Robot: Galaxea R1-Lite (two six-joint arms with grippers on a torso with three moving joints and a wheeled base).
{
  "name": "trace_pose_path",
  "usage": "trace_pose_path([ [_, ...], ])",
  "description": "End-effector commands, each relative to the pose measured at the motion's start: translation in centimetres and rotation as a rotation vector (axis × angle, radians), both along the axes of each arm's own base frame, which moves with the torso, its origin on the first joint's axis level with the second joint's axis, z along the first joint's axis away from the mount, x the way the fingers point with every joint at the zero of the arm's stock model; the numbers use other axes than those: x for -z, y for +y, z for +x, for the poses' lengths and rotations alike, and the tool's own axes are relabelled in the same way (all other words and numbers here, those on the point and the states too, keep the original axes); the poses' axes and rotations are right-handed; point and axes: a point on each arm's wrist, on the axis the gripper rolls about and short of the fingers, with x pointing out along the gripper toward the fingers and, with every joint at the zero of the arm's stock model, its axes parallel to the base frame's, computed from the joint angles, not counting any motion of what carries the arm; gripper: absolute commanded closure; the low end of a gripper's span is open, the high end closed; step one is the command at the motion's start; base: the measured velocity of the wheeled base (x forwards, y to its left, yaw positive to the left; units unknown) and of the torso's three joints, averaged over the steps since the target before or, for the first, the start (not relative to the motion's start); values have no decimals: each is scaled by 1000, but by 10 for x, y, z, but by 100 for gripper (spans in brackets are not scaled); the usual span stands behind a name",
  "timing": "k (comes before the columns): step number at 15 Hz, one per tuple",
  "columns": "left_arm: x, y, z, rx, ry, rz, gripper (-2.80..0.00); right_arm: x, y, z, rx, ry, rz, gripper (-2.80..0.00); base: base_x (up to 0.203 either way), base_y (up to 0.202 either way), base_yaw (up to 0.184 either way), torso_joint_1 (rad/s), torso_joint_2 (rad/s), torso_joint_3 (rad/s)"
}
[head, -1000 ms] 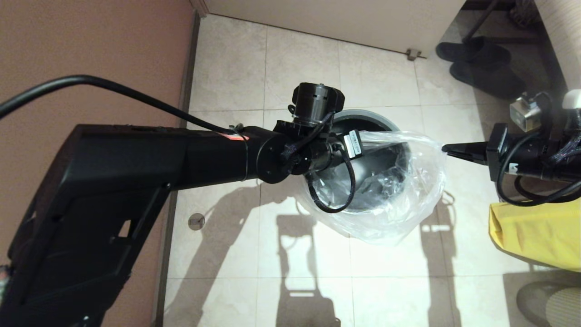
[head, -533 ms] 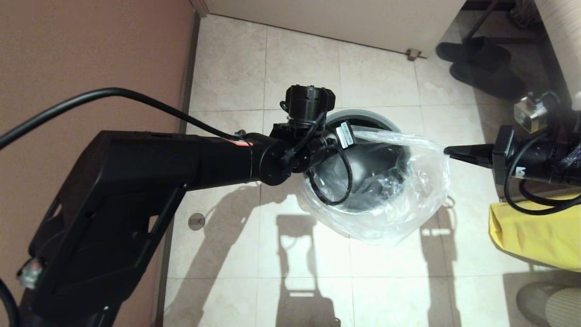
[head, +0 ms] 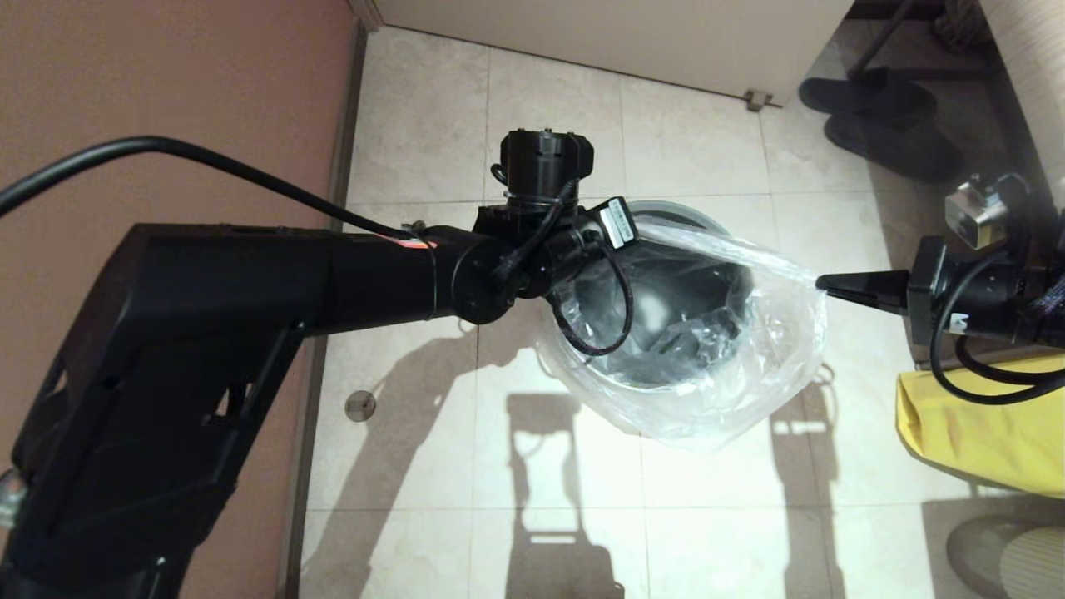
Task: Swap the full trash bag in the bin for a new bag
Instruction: Put the new garbage bag on the trash can
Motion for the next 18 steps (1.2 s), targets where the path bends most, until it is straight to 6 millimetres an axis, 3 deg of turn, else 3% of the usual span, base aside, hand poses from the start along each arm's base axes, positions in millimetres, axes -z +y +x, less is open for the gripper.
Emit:
trace_pose_path([
  [1, -5, 3, -1, -7, -8, -11, 0, 1, 0, 1, -4, 5, 4, 0, 0, 0, 0, 0, 0, 0],
  [8, 0, 7, 6, -24, 0, -4, 0, -1, 0, -1, -8, -3, 4, 0, 0, 0, 0, 0, 0, 0],
  [9, 1, 7, 6, -25, 2, -2, 0, -1, 0, -1, -10, -4, 6, -280, 0, 0, 0, 0, 0, 0],
  [13, 6, 9, 10, -51, 11, 9, 0, -12, -5, -12, -39, -4, 55, -280, 0, 0, 0, 0, 0, 0],
  [18, 7, 12, 13, -64, 18, 14, 0, -17, -29, -18, -35, 18, 114, -280, 0, 0, 0, 0, 0, 0],
])
